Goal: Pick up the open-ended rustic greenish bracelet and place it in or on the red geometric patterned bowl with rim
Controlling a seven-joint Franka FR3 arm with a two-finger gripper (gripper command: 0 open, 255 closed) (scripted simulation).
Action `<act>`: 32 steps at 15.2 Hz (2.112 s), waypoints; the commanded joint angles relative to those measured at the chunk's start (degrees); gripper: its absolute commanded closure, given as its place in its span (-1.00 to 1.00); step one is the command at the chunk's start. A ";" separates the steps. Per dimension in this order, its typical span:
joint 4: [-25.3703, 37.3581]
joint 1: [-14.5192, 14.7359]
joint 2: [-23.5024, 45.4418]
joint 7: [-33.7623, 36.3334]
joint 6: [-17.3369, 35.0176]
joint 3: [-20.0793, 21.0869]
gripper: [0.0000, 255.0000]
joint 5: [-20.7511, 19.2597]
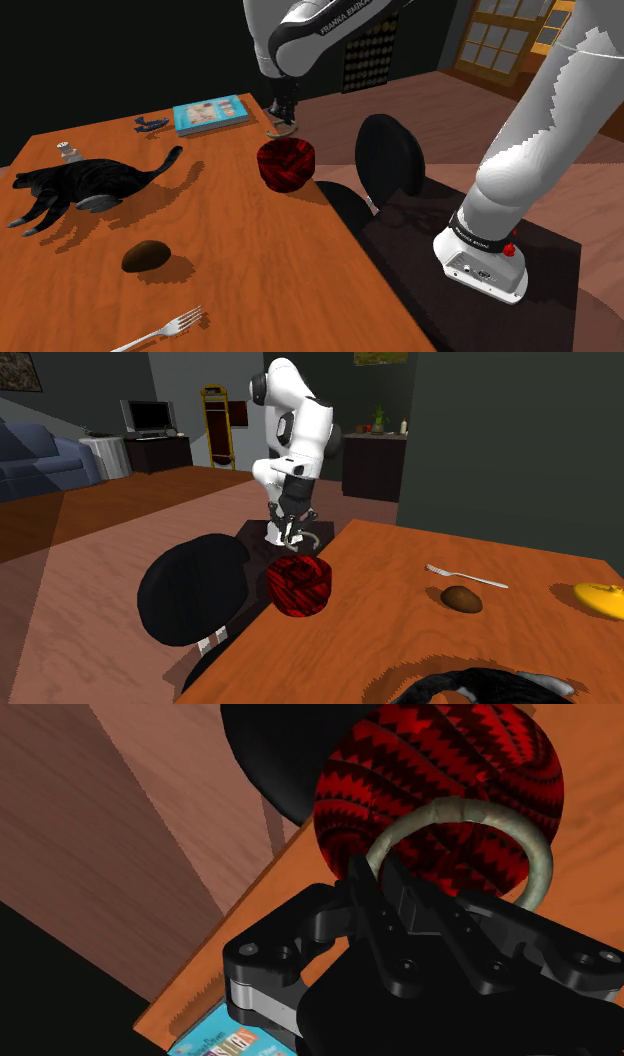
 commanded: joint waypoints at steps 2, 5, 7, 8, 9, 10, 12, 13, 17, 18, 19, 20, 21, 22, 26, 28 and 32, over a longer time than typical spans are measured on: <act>-1.00 -0.46 0.69 -0.21 1.79 -0.46 1.00 -0.65; -2.14 -0.47 1.80 0.90 3.77 -0.49 1.00 -1.68; -2.83 -0.47 2.60 1.68 5.07 -0.53 1.00 -2.43; -3.15 -0.47 3.02 2.08 5.71 -0.55 1.00 -2.82; -3.47 -0.47 3.45 2.50 6.35 -0.58 1.00 -3.24; -3.77 -0.46 3.89 2.92 6.98 -0.62 1.00 -3.66; -4.32 -0.44 4.81 3.80 8.24 -0.71 1.00 -4.56; -4.58 -0.42 5.29 4.26 8.85 -0.77 1.00 -5.02; -5.03 -0.37 6.22 5.14 10.00 -0.90 1.00 -5.94; -5.03 -0.37 6.22 5.14 10.00 -0.90 1.00 -5.94; -5.03 -0.37 6.22 5.14 10.00 -0.90 1.00 -5.94; -5.03 -0.37 6.22 5.14 10.00 -0.90 1.00 -5.94; -5.03 -0.37 6.22 5.14 10.00 -0.90 1.00 -5.94; -5.03 -0.37 6.22 5.14 10.00 -0.90 1.00 -5.94; -5.06 -0.37 6.18 5.12 10.00 -0.90 -1.00 -5.93; -5.07 -0.37 6.18 5.12 10.01 -0.90 -1.00 -5.93; -3.51 0.04 2.43 2.93 5.27 0.04 -1.00 -2.53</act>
